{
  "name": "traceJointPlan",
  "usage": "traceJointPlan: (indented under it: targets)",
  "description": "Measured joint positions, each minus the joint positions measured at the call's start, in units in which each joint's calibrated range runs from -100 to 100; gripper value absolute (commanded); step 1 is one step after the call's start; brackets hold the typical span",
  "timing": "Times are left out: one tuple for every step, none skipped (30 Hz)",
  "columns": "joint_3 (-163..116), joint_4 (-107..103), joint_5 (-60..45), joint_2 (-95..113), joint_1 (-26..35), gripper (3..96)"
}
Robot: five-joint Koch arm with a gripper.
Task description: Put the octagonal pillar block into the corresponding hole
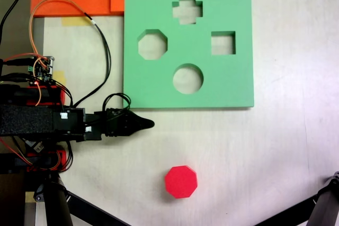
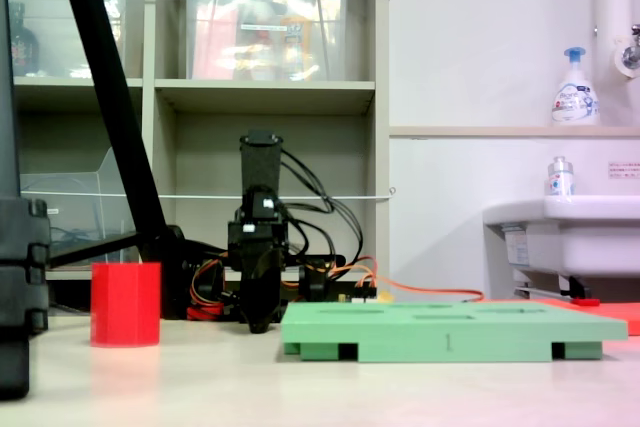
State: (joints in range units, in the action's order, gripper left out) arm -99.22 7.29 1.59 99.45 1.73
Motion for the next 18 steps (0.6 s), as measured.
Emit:
traceJointPlan:
  targets:
    - [0.0, 0.0, 0.0, -0.1, 0.0, 48.6]
    - [0.0, 0.0, 0.0, 0.0, 0.0, 48.6]
    - [0.0, 0.0, 0.0, 0.0, 0.0, 48.6]
    - [0.0, 0.0, 0.0, 0.0, 0.0, 48.6]
    - [0.0, 0.0, 0.0, 0.0, 0.0, 48.6]
    - [0.0, 0.0, 0.0, 0.0, 0.0, 48.6]
    - [0.0, 0.0, 0.0, -0.1, 0.0, 48.6]
    - [0.0, 0.0, 0.0, 0.0, 0.0, 48.6]
    - [0.0, 0.0, 0.0, 0.0, 0.0, 48.6]
    - [0.0, 0.0, 0.0, 0.0, 0.0, 48.6]
    - [0.0, 0.0, 0.0, 0.0, 0.0, 48.6]
    - [0.0, 0.0, 0.0, 0.0, 0.0, 48.6]
    - [0.0, 0.0, 0.0, 0.0, 0.0, 48.6]
    - [0.0, 0.0, 0.0, -0.1, 0.0, 48.6]
    - [0.0, 0.0, 0.0, -0.1, 0.0, 48.6]
    - [0.0, 0.0, 0.0, 0.0, 0.0, 48.6]
    - [0.0, 0.0, 0.0, 0.0, 0.0, 47.8]
    - [0.0, 0.0, 0.0, 0.0, 0.0, 46.5]
